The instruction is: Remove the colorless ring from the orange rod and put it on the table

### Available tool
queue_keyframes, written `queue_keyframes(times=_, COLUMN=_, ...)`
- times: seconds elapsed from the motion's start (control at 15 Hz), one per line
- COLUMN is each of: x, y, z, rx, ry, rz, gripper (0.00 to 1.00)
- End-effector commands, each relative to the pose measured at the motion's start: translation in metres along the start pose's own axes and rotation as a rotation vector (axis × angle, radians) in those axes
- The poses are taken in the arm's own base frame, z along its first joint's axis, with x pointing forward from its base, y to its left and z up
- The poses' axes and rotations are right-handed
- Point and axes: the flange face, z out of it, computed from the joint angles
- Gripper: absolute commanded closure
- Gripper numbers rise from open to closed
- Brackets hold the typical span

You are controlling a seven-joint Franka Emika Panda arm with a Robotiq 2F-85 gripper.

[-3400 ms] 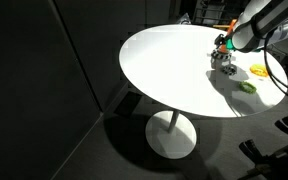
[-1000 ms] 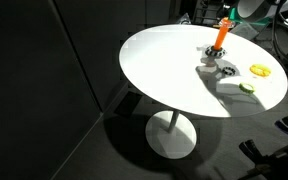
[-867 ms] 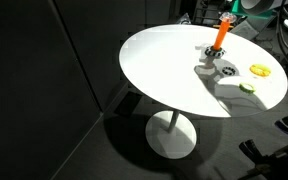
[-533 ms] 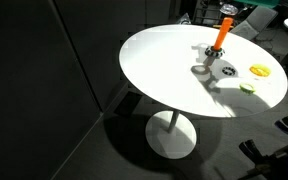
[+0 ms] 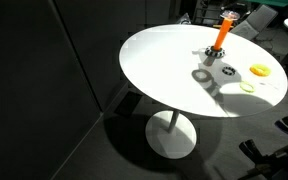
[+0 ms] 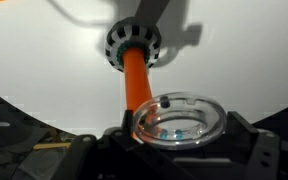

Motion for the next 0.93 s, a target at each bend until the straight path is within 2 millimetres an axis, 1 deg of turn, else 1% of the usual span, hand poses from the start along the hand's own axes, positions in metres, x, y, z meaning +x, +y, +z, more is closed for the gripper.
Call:
queue_keyframes(times=0.0, x=-0.016, y=0.010, z=0.003, rx=-0.022, ry=-0.057, rz=-0.053, gripper=0.34)
queue_keyframes(times=0.33, x=-0.047, y=0.023, z=0.032, rx=-0.081, ry=-0.104, rz=-0.138, gripper=0.34)
queue_keyframes(times=0.53, x=-0.062, y=0.034, z=0.049, rx=-0.099, ry=-0.113, rz=-0.170, gripper=0.34)
queue_keyframes(times=0.87, x=-0.077, y=0.052, z=0.069, rx=-0.086, ry=-0.095, rz=-0.180, gripper=0.34)
